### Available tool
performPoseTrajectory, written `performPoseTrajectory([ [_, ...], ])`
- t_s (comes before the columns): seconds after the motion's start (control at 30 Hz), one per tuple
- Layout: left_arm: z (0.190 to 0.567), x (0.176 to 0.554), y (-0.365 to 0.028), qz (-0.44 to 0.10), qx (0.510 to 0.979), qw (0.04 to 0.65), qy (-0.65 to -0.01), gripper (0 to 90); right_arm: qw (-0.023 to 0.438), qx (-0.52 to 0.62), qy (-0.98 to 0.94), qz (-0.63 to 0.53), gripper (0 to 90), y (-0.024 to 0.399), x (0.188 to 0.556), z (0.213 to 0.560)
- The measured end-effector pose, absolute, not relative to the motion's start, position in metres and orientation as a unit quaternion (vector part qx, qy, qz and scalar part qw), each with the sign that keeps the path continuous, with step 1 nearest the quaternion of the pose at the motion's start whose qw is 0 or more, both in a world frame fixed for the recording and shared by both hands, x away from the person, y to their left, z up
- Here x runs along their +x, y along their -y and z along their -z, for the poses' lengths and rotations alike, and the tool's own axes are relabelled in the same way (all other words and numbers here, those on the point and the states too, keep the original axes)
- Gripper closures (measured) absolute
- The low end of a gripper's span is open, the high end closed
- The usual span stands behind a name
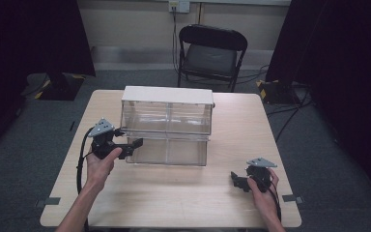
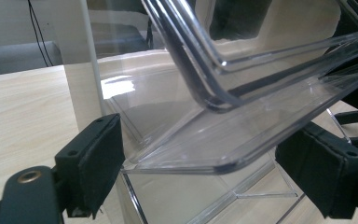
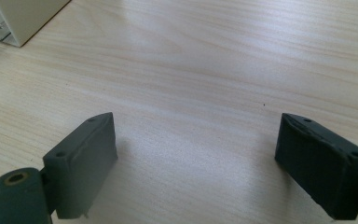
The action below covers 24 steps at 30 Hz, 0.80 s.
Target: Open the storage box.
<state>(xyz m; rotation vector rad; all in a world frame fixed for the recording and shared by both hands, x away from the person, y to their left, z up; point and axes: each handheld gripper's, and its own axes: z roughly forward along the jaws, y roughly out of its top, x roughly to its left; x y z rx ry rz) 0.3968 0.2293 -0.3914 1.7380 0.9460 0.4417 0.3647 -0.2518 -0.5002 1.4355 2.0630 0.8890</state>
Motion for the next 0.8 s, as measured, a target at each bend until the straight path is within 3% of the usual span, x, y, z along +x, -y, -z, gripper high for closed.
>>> performPoseTrajectory([
  [0.8, 0.3912, 0.3964, -0.2294, -0.186, 0.728, 0.528, -0.396, 15.4, 0.235, 0.52, -0.754, -0.324, 11.3, 0.252, 0.3654, 0.5002],
])
